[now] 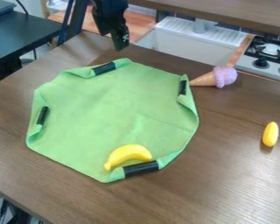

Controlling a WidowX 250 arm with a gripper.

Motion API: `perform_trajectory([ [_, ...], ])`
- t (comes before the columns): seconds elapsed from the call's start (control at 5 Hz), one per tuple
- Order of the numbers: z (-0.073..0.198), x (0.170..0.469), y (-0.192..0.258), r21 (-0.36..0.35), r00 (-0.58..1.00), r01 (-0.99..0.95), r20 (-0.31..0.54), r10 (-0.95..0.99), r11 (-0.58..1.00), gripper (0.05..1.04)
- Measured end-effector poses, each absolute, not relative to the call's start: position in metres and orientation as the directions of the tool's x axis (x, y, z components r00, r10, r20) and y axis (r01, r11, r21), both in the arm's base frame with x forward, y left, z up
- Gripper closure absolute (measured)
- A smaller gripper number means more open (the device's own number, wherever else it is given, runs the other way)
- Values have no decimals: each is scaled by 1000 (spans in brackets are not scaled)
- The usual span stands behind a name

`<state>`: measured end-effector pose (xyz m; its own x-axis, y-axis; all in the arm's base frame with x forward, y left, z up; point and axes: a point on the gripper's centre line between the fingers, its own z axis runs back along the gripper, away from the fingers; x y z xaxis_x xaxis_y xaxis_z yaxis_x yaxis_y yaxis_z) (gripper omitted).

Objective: Move the yellow figure from edge of the cloth and put it on the table

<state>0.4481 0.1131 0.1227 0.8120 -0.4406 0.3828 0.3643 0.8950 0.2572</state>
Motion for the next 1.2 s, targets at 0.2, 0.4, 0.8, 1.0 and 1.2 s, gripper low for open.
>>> perform_trajectory([
  [0.2,104,446,113,231,828,375,353,-436,898,83],
  [0.4,98,445,112,223,832,378,343,-435,899,83],
  [0.8,99,446,111,215,831,378,350,-432,900,83],
  [1.0,87,425,88,97,816,458,350,-461,884,83],
  [1.2,112,409,78,98,788,475,395,-473,874,83],
])
